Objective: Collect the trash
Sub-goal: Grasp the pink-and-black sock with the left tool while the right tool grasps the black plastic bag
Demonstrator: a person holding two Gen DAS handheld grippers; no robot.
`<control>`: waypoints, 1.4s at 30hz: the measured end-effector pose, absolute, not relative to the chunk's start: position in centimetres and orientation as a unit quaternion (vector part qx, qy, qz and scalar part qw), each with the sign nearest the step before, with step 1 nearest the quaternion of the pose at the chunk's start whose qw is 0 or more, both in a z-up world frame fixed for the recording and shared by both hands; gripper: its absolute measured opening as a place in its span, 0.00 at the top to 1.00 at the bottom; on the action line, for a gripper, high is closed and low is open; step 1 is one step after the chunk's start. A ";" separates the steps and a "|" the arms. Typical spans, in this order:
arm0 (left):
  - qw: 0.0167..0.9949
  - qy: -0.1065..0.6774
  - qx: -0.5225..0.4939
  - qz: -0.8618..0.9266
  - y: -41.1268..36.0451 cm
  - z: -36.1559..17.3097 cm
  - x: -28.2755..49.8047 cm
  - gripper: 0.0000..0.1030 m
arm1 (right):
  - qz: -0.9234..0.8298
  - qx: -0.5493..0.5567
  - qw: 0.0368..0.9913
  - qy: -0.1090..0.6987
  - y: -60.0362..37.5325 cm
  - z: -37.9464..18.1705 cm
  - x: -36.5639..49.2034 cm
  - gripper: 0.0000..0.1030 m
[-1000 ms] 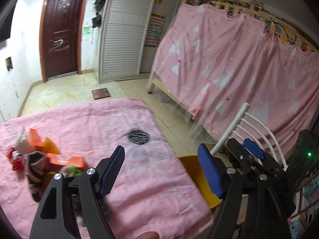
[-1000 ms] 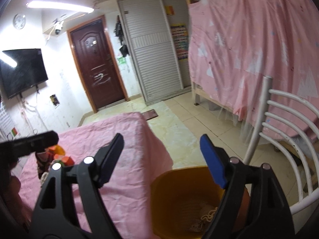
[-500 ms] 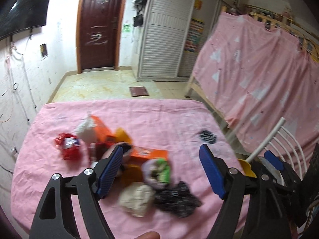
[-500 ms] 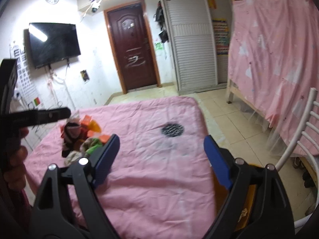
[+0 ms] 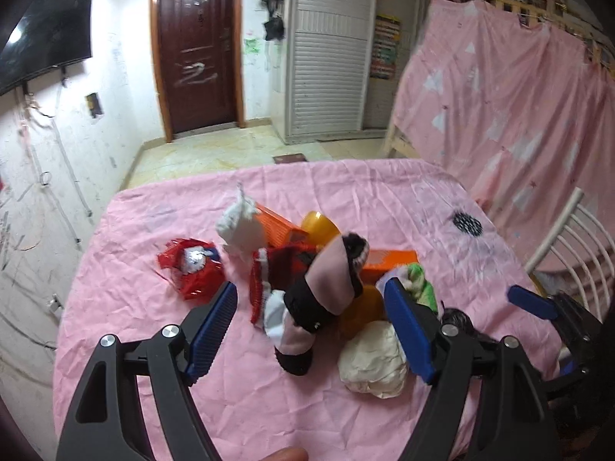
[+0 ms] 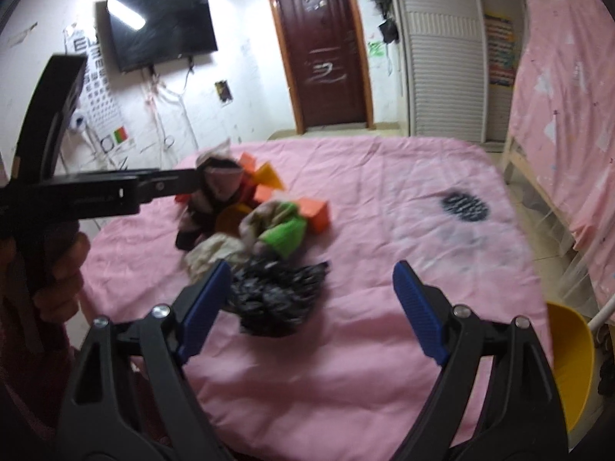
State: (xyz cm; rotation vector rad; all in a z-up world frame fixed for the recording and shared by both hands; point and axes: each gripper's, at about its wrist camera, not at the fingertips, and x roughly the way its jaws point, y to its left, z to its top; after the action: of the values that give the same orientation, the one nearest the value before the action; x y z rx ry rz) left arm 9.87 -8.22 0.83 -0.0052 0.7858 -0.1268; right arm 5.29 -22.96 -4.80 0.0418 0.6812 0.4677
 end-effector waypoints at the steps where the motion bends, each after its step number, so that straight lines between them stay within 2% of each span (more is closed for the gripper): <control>1: 0.921 0.382 -0.002 -0.068 -8.2 0.6 9.9 0.30 | 0.228 0.019 0.914 0.335 -22.6 -5.1 5.5 0.20; 8: 0.925 0.368 0.009 -0.098 -8.9 -0.1 11.2 0.30 | 0.235 0.019 0.903 0.358 -21.7 -6.3 6.1 0.21; 13: 0.923 0.372 0.019 -0.097 -9.5 -1.0 12.1 0.31 | 0.240 0.017 0.898 0.367 -21.4 -6.9 6.4 0.33; 16: 0.920 0.379 0.021 -0.098 -9.6 -1.5 12.4 0.43 | 0.243 0.014 0.897 0.368 -21.2 -7.2 6.5 0.38; 18: 0.917 0.387 0.014 -0.096 -9.4 -1.9 12.7 0.58 | 0.246 0.012 0.897 0.368 -21.2 -7.4 6.5 0.44; 20: 0.919 0.385 0.011 -0.085 -9.2 -2.2 12.8 0.64 | 0.248 0.011 0.897 0.366 -21.1 -7.4 6.5 0.59; 23: 0.921 0.382 0.007 -0.081 -9.0 -2.1 12.6 0.66 | 0.246 0.007 0.899 0.363 -21.1 -7.4 6.4 0.67; 28: 0.924 0.374 0.002 -0.078 -8.9 -1.5 12.1 0.68 | 0.240 0.011 0.905 0.351 -21.5 -6.7 6.2 0.70; 32: 0.932 0.356 -0.002 -0.069 -8.5 0.0 11.2 0.71 | 0.232 0.019 0.913 0.336 -22.4 -5.7 6.0 0.71; 42: 0.944 0.324 -0.002 -0.061 -9.1 3.0 9.7 0.71 | 0.211 0.027 0.928 0.306 -24.6 -3.8 5.2 0.71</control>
State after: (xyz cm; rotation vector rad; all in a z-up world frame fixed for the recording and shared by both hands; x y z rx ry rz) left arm 9.71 -9.08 3.02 -0.0047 0.6603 -0.1243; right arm 5.22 -24.59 -3.84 0.0562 0.6279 0.4325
